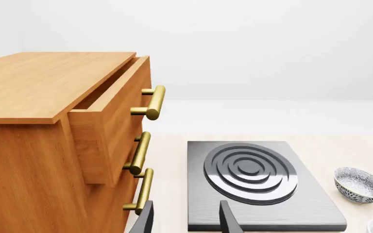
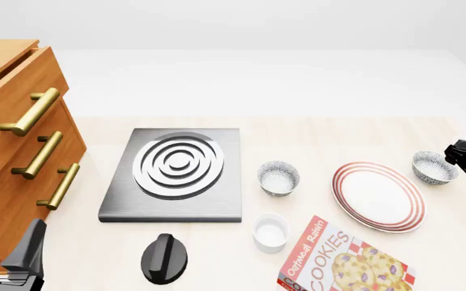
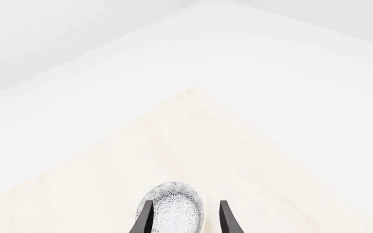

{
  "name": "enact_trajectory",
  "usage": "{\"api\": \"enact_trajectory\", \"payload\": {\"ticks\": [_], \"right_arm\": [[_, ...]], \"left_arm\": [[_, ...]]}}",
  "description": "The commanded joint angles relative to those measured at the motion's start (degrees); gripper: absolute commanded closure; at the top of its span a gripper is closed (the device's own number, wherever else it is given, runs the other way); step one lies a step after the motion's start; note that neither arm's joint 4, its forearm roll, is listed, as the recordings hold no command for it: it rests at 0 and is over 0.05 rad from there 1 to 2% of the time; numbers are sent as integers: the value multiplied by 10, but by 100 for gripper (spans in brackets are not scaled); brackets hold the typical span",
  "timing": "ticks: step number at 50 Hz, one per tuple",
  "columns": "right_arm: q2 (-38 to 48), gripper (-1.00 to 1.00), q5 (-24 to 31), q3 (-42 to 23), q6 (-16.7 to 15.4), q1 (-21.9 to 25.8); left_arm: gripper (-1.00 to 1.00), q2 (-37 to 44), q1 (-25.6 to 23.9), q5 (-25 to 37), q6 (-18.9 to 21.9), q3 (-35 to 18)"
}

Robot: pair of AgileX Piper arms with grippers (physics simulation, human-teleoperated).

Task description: Pick the akita bowl next to the plate and place it on the plate.

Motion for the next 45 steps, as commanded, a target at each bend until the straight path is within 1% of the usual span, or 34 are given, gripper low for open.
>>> {"api": "enact_trajectory", "payload": {"ticks": [1, 45], "right_arm": [[19, -100, 6, -15, 9, 0], [89, -100, 22, -53, 36, -4]], "left_arm": [[-100, 0, 0, 0, 0, 0], [-100, 0, 0, 0, 0, 0]]}}
